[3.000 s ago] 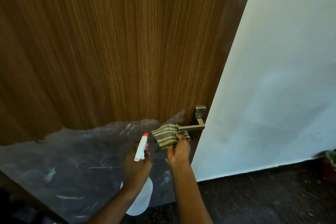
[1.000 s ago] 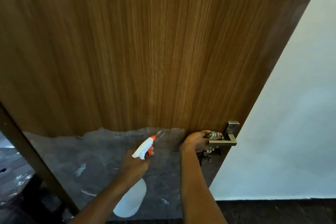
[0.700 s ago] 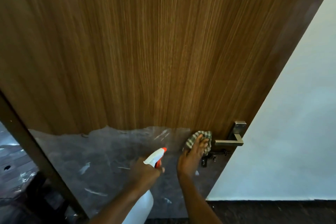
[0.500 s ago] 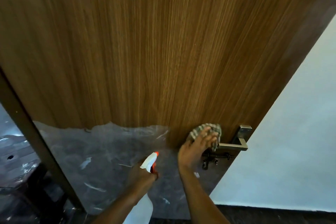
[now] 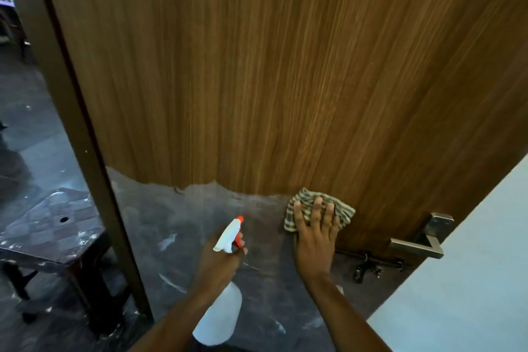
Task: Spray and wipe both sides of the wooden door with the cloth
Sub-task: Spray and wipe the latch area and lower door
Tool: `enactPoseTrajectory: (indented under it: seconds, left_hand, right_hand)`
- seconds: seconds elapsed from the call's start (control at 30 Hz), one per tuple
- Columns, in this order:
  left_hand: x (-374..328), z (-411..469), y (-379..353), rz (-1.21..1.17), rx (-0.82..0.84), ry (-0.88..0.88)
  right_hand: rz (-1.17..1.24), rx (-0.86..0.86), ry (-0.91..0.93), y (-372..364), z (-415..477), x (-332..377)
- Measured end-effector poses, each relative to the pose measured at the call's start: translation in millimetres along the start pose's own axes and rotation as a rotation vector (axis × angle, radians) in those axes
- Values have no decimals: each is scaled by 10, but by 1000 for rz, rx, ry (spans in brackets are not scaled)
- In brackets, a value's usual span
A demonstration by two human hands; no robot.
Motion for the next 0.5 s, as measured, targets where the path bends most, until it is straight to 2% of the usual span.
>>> enactPoseTrajectory:
  seconds: [0.07,0.17,0.23,0.33,0.5]
  left_hand:
    - [-84,59,62,-9,8,-31]
    - [-198,163,168,15,-39,-99]
    - [-201,257,256,18,-53,-171]
    - [-110,360,421,112,-50,-221]
    - [119,583,638,130,-75,-255]
  right_hand:
    - [-1,-14,132,-34,241,196]
    - [-55,29,472,-165,248,335]
    - [-109,53,562,-251,93,305]
    - [-159,42,436,-332,-157,195]
    - [-126,-120,-85,-254,82,310]
Point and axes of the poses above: each hand's wrist, its own z-axis towards the middle knuckle, its own y-axis out of the back of the hand, x = y × z, the point moved 3 cm from there along z, towards the middle knuckle, and after that the axes turned 11 degrees about y, right-handed, at the moved point
